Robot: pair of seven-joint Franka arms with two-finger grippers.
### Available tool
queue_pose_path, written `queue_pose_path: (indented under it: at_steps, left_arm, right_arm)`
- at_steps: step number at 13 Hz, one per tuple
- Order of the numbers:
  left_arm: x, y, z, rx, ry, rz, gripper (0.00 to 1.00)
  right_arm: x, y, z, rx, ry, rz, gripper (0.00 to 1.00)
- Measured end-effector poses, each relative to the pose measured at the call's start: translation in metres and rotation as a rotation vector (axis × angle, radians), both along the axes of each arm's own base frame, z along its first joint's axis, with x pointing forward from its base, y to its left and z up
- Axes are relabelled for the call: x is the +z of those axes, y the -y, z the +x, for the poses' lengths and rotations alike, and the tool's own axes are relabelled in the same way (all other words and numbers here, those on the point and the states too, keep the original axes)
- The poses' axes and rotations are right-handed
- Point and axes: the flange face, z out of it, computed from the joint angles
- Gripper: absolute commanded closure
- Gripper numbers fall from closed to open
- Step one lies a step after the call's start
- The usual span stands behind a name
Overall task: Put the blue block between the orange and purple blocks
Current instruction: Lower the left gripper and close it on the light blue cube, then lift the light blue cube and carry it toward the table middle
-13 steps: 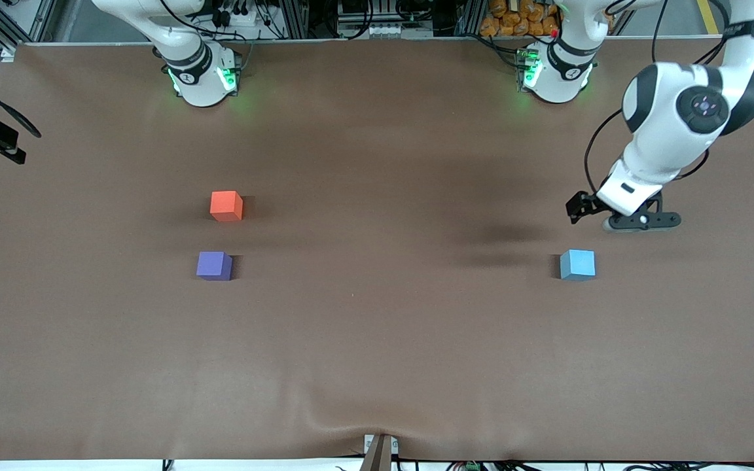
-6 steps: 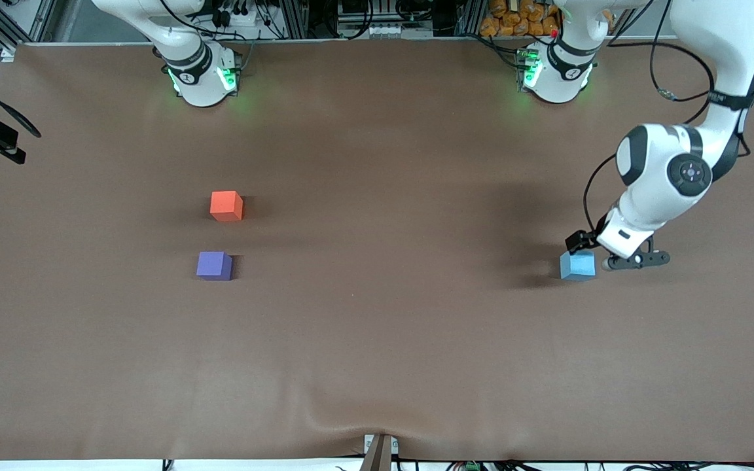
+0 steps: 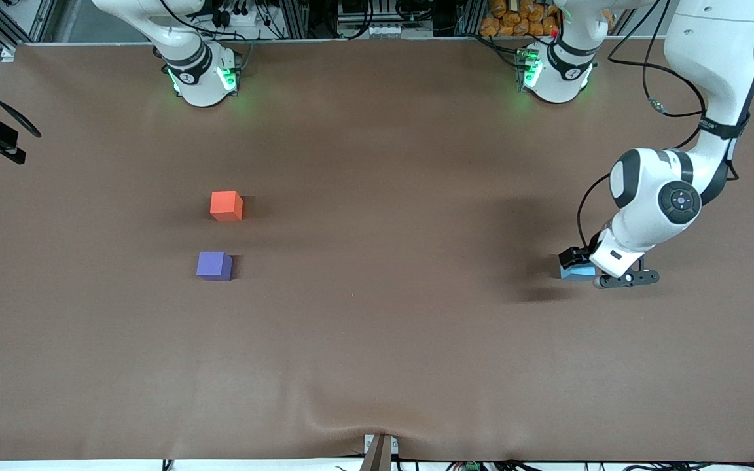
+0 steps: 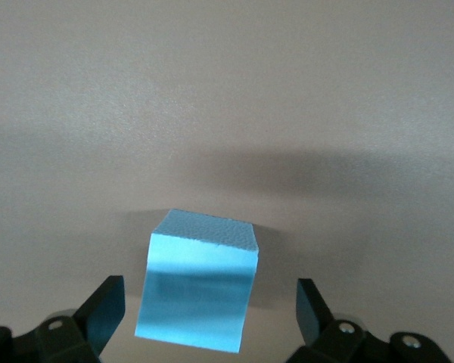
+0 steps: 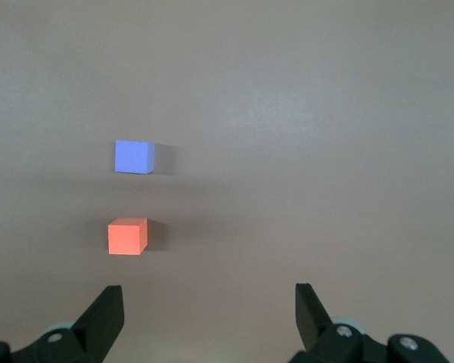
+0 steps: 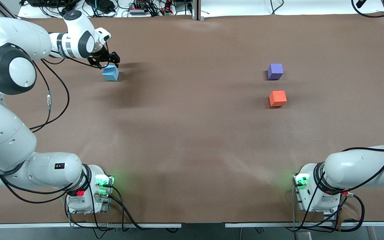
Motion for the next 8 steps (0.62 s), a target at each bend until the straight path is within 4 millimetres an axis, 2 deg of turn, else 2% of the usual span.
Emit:
queue_pose_path:
  at_steps: [5, 6, 8]
  left_arm:
    - [-0.019, -0.001, -0.003, -0.003, -0.032, -0.001, 0.00]
    - [-0.022, -0.001, -0.003, -0.005, -0.037, -0.001, 0.25]
    - [-0.028, -0.001, -0.004, -0.011, -0.046, -0.002, 0.95]
  right_arm:
    - [0.000, 0.000, 0.000, 0.000, 0.000, 0.000, 0.00]
    - [0.000, 0.000, 0.000, 0.000, 0.000, 0.000, 0.00]
    - [0.000, -0.001, 0.000, 0.002, 0.000, 0.000, 0.00]
